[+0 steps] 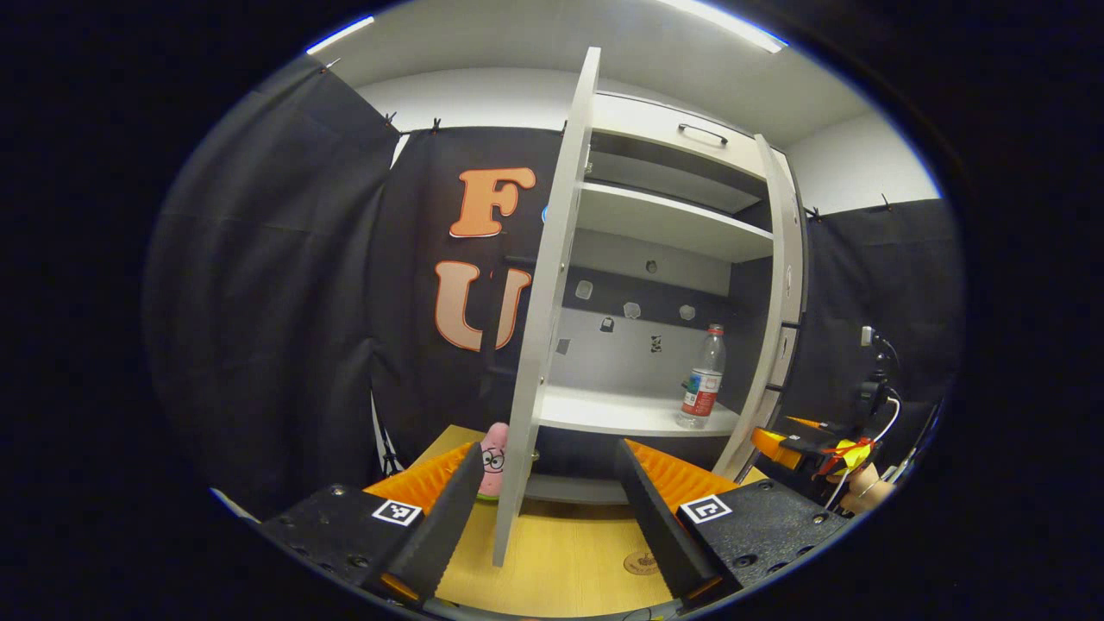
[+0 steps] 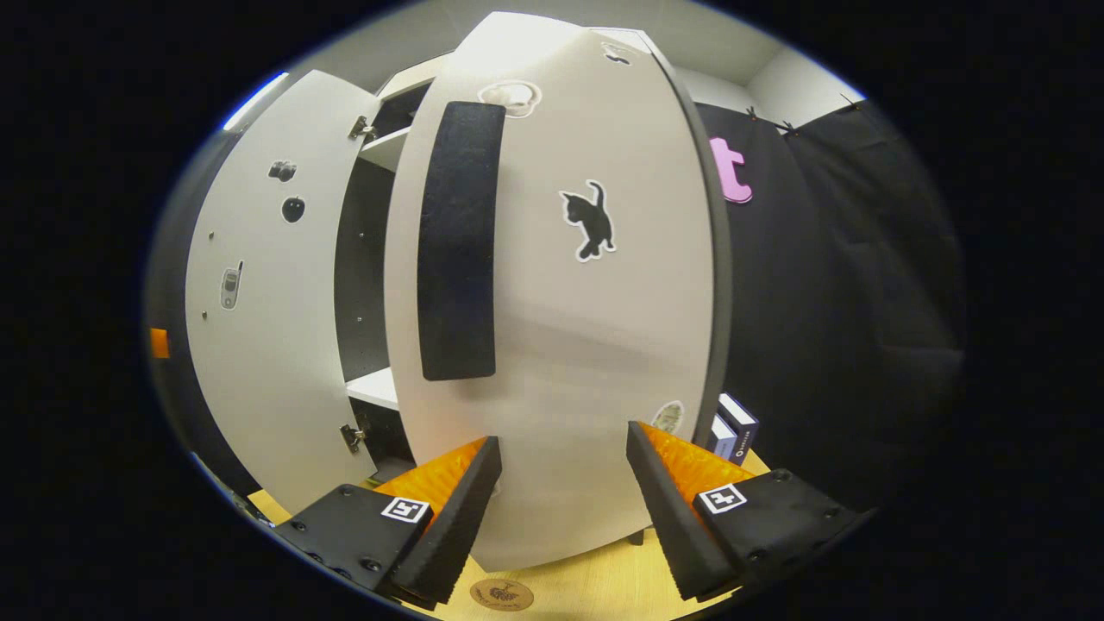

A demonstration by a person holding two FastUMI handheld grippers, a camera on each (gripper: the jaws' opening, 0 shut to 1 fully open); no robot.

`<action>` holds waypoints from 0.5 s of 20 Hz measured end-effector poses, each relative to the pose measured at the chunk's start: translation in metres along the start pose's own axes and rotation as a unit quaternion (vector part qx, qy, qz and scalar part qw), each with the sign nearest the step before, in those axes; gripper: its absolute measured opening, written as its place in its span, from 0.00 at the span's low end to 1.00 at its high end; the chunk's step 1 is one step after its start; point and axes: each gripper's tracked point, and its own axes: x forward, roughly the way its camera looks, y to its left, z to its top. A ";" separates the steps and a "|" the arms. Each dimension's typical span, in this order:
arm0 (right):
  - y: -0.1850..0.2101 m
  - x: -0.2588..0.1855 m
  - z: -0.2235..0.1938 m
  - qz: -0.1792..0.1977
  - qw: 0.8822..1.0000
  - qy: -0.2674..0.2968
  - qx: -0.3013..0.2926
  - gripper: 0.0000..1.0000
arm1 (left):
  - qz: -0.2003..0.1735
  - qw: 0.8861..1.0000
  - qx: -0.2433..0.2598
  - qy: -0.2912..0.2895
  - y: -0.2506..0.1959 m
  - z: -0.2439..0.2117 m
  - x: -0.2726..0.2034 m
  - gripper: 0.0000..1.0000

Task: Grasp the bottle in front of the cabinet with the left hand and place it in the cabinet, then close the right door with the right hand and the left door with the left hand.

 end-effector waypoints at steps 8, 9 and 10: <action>0.012 0.030 0.001 -0.010 1.000 -0.002 -0.003 0.94 | 0.015 1.000 0.001 -0.006 0.029 0.002 0.004 0.93; 0.014 0.033 0.002 -0.013 1.000 -0.003 -0.008 0.94 | 0.015 1.000 0.000 -0.007 0.032 0.003 0.004 0.93; 0.014 0.036 0.002 -0.015 1.000 -0.003 -0.013 0.94 | 0.017 1.000 0.000 -0.007 0.036 0.003 0.007 0.93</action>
